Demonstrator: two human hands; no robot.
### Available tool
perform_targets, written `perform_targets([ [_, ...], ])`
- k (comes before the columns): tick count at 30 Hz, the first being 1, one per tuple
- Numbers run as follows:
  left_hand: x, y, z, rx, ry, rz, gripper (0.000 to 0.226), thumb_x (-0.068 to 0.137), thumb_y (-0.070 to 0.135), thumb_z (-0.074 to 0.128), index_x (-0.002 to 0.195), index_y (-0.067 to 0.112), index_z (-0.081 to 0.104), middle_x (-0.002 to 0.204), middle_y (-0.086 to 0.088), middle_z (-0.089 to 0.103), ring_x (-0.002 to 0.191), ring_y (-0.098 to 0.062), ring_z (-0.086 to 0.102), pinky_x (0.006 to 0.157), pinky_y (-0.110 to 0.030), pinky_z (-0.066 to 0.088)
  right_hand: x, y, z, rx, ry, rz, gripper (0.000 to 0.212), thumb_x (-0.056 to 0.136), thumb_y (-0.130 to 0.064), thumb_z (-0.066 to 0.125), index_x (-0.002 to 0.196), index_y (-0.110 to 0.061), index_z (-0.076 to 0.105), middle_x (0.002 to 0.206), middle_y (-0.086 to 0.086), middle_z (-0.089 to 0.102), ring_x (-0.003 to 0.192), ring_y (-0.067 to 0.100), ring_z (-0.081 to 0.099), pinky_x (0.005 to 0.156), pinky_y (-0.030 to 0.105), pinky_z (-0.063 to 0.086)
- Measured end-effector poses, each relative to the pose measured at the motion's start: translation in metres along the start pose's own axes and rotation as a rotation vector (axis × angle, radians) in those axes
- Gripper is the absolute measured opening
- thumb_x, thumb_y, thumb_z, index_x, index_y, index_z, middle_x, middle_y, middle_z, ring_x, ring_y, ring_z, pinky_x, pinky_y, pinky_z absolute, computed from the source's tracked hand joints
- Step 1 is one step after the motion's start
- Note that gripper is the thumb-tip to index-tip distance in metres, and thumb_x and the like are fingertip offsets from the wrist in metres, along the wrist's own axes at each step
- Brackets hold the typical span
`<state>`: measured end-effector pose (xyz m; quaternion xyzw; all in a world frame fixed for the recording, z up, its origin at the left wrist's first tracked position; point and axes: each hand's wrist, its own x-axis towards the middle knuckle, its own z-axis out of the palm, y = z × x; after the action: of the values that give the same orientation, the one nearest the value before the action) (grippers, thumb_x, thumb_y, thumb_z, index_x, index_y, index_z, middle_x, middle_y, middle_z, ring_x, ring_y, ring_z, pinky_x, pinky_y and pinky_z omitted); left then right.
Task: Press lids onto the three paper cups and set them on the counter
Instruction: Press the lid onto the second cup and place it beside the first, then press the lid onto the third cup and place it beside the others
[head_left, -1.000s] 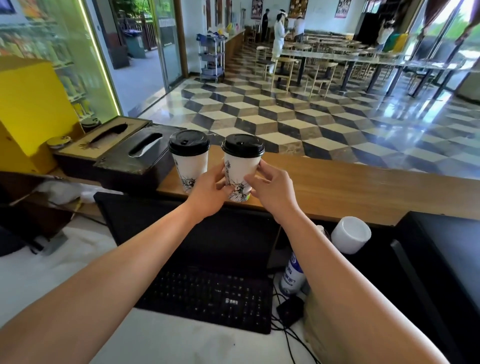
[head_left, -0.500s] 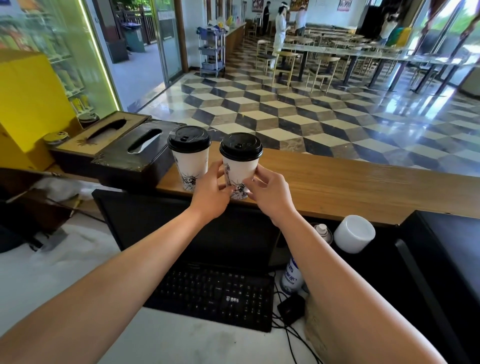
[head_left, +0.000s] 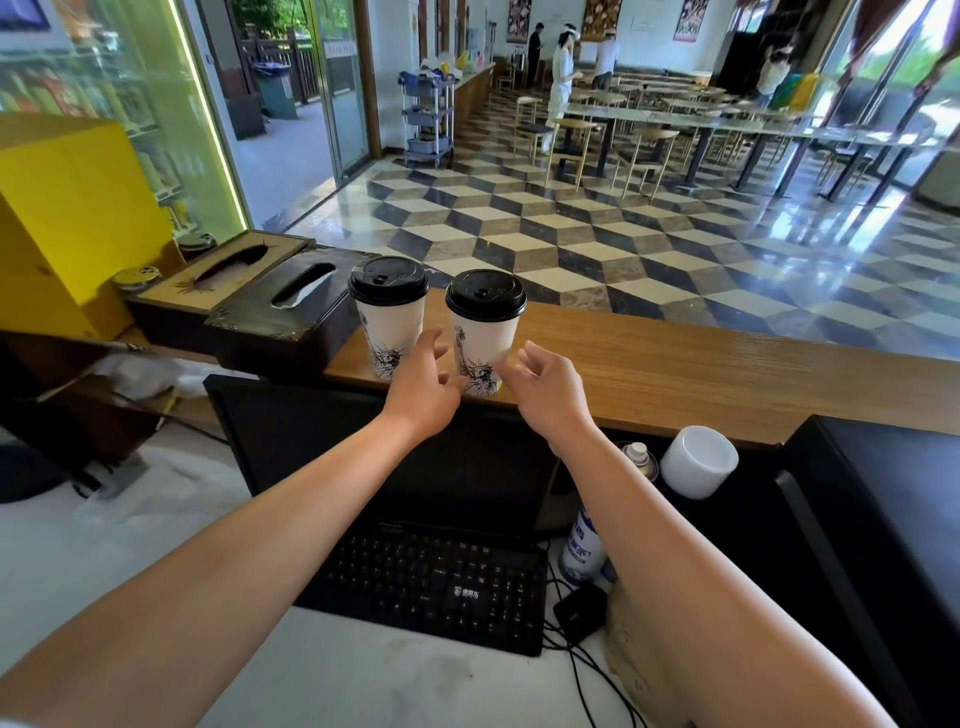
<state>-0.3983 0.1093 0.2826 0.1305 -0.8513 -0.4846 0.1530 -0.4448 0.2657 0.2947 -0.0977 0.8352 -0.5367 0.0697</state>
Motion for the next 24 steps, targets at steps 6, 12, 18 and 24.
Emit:
perform_targets([
  [6, -0.029, 0.015, -0.014, 0.000, -0.033, -0.002, 0.066, 0.091, 0.017, 0.064, 0.149, 0.017, 0.032, 0.145, -0.004, 0.050, 0.113, -0.020, 0.061, 0.088, -0.030, 0.047, -0.027, -0.017, -0.012, -0.027, 0.111, -0.019, 0.052, 0.093, -0.032, 0.064, 0.140, -0.010, 0.056, 0.140, 0.005, 0.062, 0.128, 0.025, 0.058, 0.095, 0.031, 0.045],
  [12, -0.066, 0.045, -0.031, 0.101, -0.076, 0.187, 0.042, 0.089, 0.007, 0.057, 0.129, 0.019, 0.053, 0.118, 0.005, 0.062, 0.092, -0.004, 0.062, 0.074, -0.014, 0.042, -0.069, -0.035, -0.023, -0.038, 0.082, -0.136, 0.045, 0.090, -0.023, 0.069, 0.135, -0.015, 0.063, 0.120, -0.002, 0.073, 0.105, 0.018, 0.070, 0.095, 0.044, 0.058],
  [18, -0.105, 0.040, -0.020, 0.210, -0.139, 0.305, 0.036, 0.086, 0.005, 0.060, 0.118, 0.021, 0.056, 0.105, 0.007, 0.061, 0.084, -0.005, 0.062, 0.072, -0.016, 0.045, -0.129, -0.013, -0.032, -0.323, 0.021, -0.278, 0.041, 0.089, -0.015, 0.065, 0.130, -0.014, 0.067, 0.116, 0.004, 0.076, 0.100, 0.021, 0.070, 0.096, 0.032, 0.052],
  [24, -0.161, -0.015, 0.011, 0.512, -0.354, 0.240, 0.053, 0.085, 0.006, 0.059, 0.134, 0.021, 0.046, 0.127, -0.003, 0.056, 0.115, -0.021, 0.056, 0.093, -0.037, 0.049, -0.183, 0.055, -0.032, -0.616, -0.146, -0.171, 0.052, 0.088, -0.005, 0.059, 0.140, -0.009, 0.058, 0.131, 0.012, 0.065, 0.120, 0.029, 0.060, 0.102, 0.038, 0.050],
])
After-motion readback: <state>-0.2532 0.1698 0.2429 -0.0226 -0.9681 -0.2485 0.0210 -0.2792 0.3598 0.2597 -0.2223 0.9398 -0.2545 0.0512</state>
